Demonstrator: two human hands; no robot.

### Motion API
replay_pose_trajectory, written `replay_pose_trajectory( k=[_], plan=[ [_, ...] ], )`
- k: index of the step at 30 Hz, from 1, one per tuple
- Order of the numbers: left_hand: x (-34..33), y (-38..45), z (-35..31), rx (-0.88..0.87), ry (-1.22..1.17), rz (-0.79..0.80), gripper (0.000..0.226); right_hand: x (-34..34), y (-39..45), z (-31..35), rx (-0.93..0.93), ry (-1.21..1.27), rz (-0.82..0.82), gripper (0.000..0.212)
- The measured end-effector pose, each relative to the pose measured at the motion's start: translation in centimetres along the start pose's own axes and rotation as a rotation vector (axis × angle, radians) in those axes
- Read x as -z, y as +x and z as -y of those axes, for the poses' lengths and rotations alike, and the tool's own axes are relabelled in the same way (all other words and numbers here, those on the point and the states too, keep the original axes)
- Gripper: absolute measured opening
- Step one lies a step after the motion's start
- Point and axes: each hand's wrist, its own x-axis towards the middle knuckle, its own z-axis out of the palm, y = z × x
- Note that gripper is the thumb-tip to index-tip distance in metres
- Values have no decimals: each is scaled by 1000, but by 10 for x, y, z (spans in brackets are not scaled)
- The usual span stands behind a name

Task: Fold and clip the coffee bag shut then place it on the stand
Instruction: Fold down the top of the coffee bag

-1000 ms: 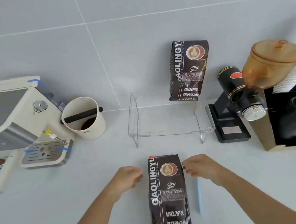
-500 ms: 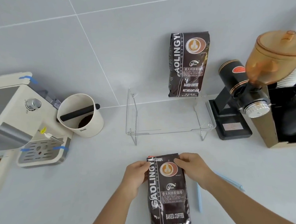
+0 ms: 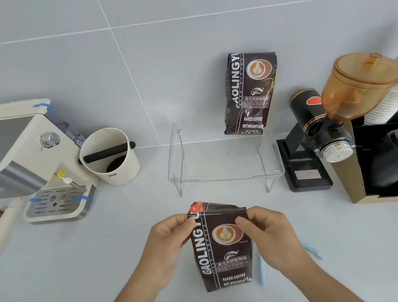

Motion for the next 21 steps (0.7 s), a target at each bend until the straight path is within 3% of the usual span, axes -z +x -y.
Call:
replay_pose_trajectory(
  k=[3, 8, 14, 21],
  plan=[
    [-5, -3, -9, -68, -5, 14, 21, 3, -2, 10, 69, -19, -1, 36],
    [-10, -5, -14, -125, 57, 1, 12, 10, -5, 15, 131, -63, -21, 20],
    [-13, -5, -18, -131, 178, -44, 13, 10, -10, 21, 107, -43, 4, 36],
    [-19, -8, -34, -173, 223, -61, 16, 9, -10, 34, 34, 89, -60, 24]
  ],
)
